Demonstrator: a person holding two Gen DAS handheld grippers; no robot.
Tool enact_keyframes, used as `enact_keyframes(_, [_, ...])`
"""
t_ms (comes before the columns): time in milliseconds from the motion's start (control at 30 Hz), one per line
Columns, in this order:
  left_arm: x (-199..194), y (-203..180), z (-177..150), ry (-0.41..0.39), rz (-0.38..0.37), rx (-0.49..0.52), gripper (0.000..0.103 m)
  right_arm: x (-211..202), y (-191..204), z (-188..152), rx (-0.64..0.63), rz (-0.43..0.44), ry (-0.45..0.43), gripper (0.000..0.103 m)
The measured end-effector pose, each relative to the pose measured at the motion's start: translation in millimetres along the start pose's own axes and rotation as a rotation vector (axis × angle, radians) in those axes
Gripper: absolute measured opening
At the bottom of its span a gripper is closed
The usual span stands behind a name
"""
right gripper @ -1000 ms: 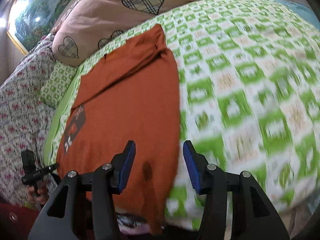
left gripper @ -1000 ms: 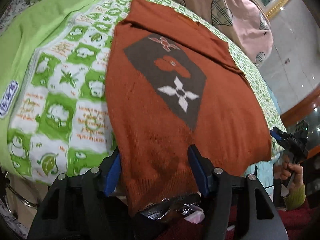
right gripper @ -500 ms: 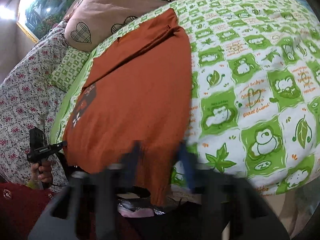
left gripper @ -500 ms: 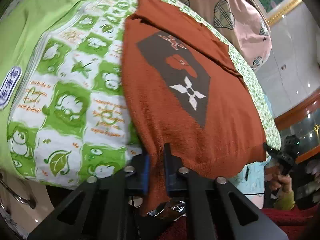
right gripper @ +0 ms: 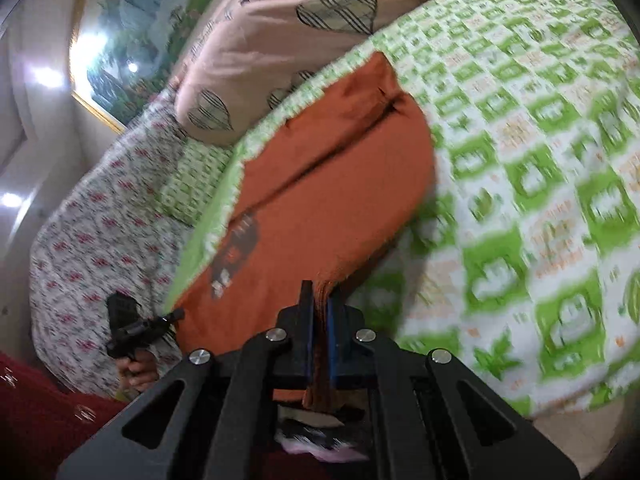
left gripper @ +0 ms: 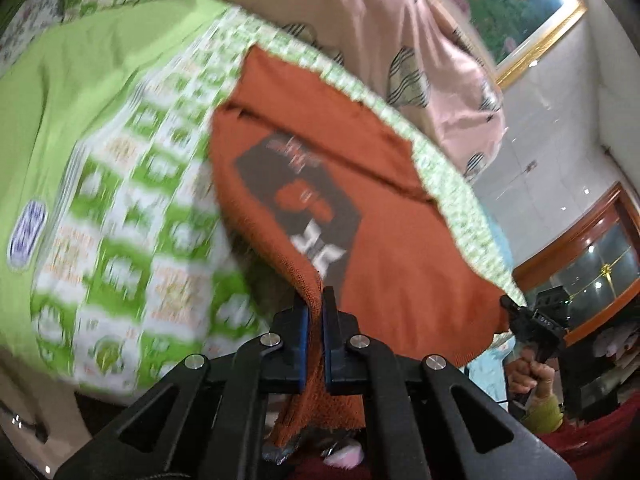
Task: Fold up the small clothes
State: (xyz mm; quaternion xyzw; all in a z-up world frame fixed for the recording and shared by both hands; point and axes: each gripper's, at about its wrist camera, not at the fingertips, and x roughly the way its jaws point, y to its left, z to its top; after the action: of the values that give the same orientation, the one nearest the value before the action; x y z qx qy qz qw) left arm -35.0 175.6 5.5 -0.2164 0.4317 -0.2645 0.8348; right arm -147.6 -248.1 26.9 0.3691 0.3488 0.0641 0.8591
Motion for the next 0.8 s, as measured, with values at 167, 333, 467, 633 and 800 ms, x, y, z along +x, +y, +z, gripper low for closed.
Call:
enact_keyframes(167, [1.7, -13.5, 43.0, -0.100, -0.027, 0.031, 0.003, 6.9, 14.8, 36.1, -0.019, 0.049, -0.083, 0.006])
enact_keyframes(333, [12.6, -15.9, 100.8, -0.207, -0.032, 0.032, 0.003, 28.5, 25.1, 94.2, -0.065, 0.082, -0.150, 0.006])
enact_keyframes(467, [35.9, -17.6, 153.0, -0.260, -0.022, 0.044, 0.003, 53.1, 25.5, 143.4, -0.114, 0.052, -0.174, 0.006])
enact_keyframes(633, [82.5, -6.5, 204.3, -0.264, 0.010, 0.033, 0.003, 92.9, 2.9, 201.6, -0.110, -0.012, -0.183, 0.006])
enact_keyframes(800, [120.7, 15.3, 237.7, -0.253, 0.044, -0.001, 0.003, 130.9, -23.3, 243.9, -0.074, -0.051, -0.167, 0.006])
